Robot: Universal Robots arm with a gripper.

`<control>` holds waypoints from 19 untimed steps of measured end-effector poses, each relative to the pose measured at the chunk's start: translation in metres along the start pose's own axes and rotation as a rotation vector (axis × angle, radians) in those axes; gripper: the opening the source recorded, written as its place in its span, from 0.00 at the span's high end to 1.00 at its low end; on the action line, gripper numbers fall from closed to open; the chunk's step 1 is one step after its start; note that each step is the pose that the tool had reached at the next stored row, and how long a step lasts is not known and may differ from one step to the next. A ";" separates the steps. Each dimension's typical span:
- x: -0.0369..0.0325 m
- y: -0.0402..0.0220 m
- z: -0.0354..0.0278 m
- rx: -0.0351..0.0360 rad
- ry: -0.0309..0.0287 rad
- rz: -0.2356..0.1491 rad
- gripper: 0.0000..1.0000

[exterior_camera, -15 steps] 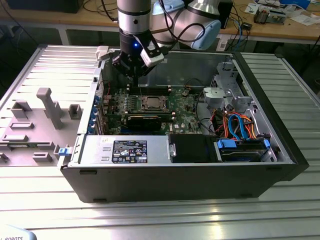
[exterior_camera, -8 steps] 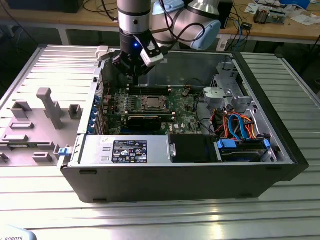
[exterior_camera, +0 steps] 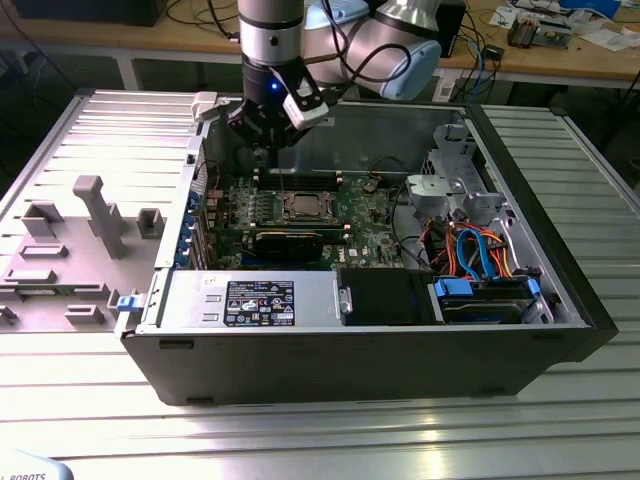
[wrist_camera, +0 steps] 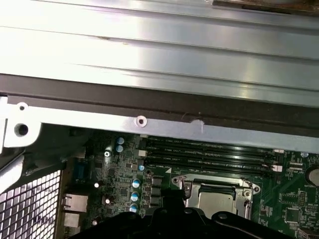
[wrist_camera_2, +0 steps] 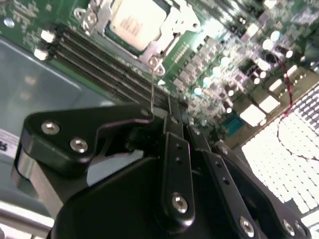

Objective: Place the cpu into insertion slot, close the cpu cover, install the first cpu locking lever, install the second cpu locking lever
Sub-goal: 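Install the first cpu locking lever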

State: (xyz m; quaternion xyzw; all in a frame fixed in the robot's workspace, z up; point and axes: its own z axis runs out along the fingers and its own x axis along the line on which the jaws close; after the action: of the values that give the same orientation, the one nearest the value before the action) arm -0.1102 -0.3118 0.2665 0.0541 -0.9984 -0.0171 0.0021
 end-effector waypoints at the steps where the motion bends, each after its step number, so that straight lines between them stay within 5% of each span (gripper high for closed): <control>1: -0.0022 -0.0001 0.0000 0.0000 0.0000 0.000 0.89; 6: -0.0079 -0.0007 0.0001 0.0001 0.0000 0.000 0.89; 19: -0.0085 -0.0008 0.0002 0.0000 0.0000 0.000 0.89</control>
State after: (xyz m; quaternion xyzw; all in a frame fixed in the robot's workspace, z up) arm -0.1016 -0.3116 0.2663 0.0540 -0.9984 -0.0171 0.0021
